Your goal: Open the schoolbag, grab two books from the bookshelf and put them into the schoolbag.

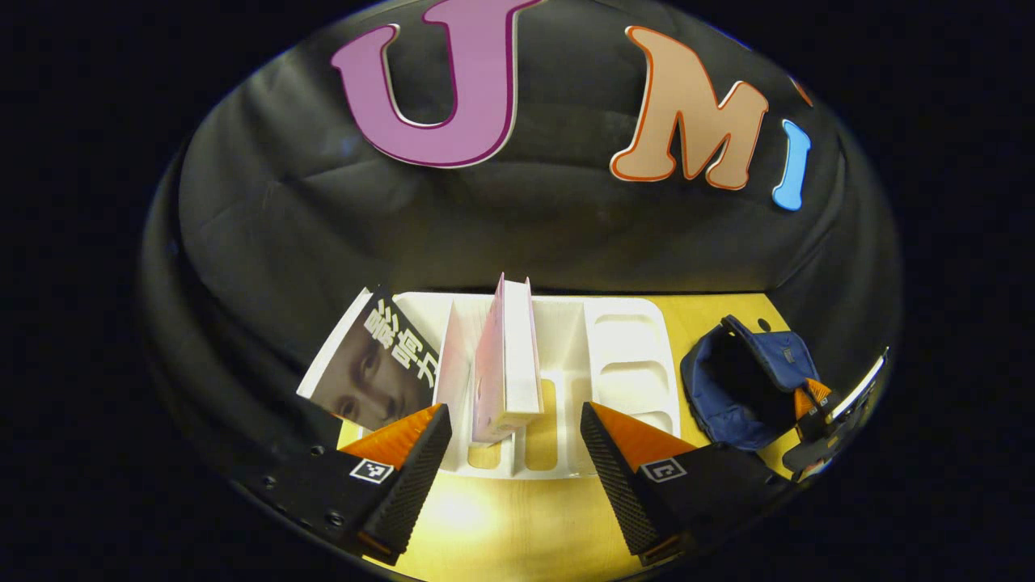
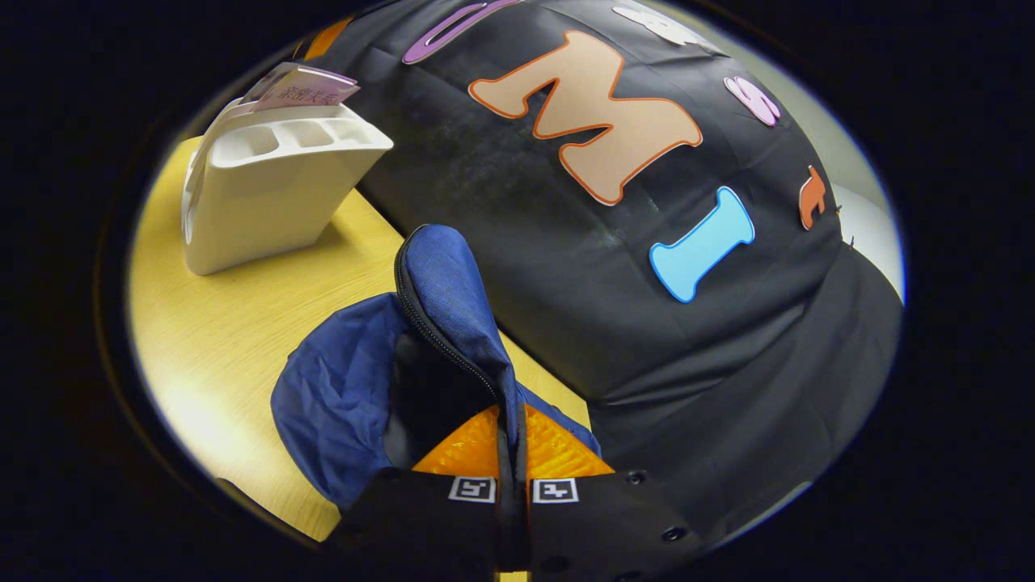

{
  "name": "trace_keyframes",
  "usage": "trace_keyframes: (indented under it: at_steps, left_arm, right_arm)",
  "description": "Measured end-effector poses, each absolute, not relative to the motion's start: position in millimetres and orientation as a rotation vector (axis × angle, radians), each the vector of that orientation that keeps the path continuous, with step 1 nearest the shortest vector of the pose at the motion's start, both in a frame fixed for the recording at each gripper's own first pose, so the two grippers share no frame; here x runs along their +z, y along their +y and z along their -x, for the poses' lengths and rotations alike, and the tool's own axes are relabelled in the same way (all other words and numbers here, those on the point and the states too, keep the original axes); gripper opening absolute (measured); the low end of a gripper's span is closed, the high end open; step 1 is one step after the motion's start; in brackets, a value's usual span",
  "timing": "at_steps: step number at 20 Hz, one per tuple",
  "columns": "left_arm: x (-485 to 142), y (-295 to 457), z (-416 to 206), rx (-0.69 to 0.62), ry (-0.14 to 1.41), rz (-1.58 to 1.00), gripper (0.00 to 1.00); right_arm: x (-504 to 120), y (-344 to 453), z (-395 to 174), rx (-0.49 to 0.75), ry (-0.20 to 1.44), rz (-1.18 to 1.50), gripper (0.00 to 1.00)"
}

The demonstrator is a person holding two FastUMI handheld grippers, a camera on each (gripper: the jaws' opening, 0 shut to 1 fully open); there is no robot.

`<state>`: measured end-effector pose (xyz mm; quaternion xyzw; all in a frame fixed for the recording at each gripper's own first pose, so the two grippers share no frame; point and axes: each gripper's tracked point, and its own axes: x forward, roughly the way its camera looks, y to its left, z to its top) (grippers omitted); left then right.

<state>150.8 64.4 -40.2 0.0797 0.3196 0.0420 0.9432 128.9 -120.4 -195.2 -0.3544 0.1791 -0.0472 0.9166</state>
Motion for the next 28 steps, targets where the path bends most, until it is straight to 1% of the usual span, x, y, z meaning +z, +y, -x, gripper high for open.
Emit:
trace_keyframes:
  at_steps: [2, 3, 4, 8, 9, 12, 15, 18, 19, 20, 21, 22, 23, 25, 27, 28]
  left_arm:
    - [-42, 67, -165, 0.076, 0.686, -0.187, 0.94]
    - [-45, 68, -171, 0.070, 0.700, -0.205, 0.94]
    - [-49, 68, -178, 0.061, 0.721, -0.222, 0.94]
    - [-71, 63, -195, 0.024, 0.824, -0.242, 0.91]
    - [-77, 65, -196, 0.027, 0.858, -0.238, 0.87]
    - [-87, 72, -203, 0.029, 0.928, -0.249, 0.81]
    - [-95, 84, -203, 0.027, 0.998, -0.248, 0.71]
    - [-103, 94, -199, 0.023, 1.097, -0.235, 0.68]
    - [-106, 99, -197, 0.031, 1.120, -0.234, 0.64]
    - [-108, 103, -197, 0.040, 1.139, -0.234, 0.64]
    - [-110, 107, -196, 0.043, 1.153, -0.236, 0.56]
    - [-111, 108, -196, 0.043, 1.166, -0.238, 0.58]
    - [-112, 109, -195, 0.041, 1.178, -0.238, 0.55]
    - [-115, 112, -196, 0.051, 1.193, -0.245, 0.53]
    - [-116, 123, -195, 0.083, 1.222, -0.278, 0.47]
    - [-116, 125, -192, 0.096, 1.248, -0.277, 0.43]
  right_arm:
    - [-195, -121, -129, -0.095, 0.369, 0.728, 0.00]
    - [-195, -121, -129, -0.092, 0.368, 0.731, 0.03]
    - [-196, -121, -128, -0.090, 0.369, 0.734, 0.00]
    - [-195, -121, -128, -0.087, 0.371, 0.731, 0.00]
    - [-195, -121, -127, -0.086, 0.370, 0.733, 0.00]
    - [-195, -121, -126, -0.081, 0.371, 0.741, 0.00]
    - [-195, -121, -125, -0.079, 0.371, 0.743, 0.00]
    - [-197, -120, -125, -0.077, 0.373, 0.745, 0.00]
    - [-196, -120, -127, -0.077, 0.373, 0.747, 0.00]
    - [-196, -120, -124, -0.078, 0.373, 0.748, 0.00]
    - [-196, -120, -125, -0.078, 0.373, 0.749, 0.00]
    - [-195, -121, -125, -0.079, 0.372, 0.749, 0.00]
    - [-195, -121, -126, -0.080, 0.373, 0.748, 0.00]
    - [-195, -121, -125, -0.083, 0.376, 0.748, 0.00]
    - [-198, -120, -123, -0.081, 0.381, 0.752, 0.06]
    - [-197, -120, -125, -0.081, 0.383, 0.754, 0.06]
